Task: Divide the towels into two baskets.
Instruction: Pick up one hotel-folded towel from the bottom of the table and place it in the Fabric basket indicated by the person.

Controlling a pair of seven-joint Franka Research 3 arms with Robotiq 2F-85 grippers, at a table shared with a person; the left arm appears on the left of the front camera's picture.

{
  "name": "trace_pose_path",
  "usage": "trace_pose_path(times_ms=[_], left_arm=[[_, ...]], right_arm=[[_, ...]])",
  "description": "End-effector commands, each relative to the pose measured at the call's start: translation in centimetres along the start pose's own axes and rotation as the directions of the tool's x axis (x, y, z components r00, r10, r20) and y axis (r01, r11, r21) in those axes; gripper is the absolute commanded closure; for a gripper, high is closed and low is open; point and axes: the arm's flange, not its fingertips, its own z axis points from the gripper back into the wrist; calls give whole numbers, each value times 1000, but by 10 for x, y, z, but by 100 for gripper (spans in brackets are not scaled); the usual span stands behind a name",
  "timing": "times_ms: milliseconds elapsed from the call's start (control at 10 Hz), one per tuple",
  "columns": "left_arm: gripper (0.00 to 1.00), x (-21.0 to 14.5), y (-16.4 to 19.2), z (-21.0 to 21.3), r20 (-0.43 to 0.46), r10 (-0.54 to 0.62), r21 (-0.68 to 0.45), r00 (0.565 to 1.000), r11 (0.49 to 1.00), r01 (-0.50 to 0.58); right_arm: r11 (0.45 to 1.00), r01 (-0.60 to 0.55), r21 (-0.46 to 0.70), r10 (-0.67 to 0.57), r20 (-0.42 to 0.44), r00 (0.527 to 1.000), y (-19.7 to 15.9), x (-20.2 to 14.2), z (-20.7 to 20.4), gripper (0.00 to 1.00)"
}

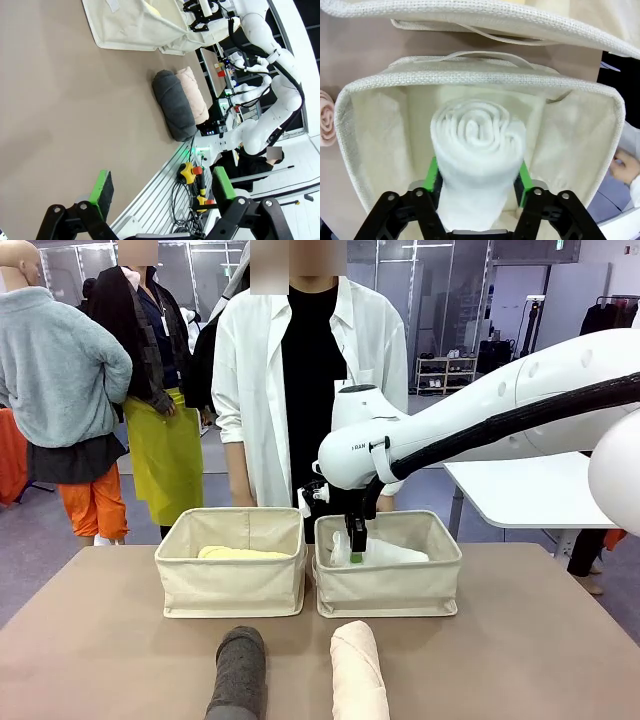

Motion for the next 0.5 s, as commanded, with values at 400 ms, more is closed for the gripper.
trace_pose_path(times_ms=[400], left_arm=[[0, -4, -5, 1, -2, -7, -3, 1000, 1000, 7]], right_arm=[[995, 60, -79, -66, -72, 995, 18, -4, 26, 0]])
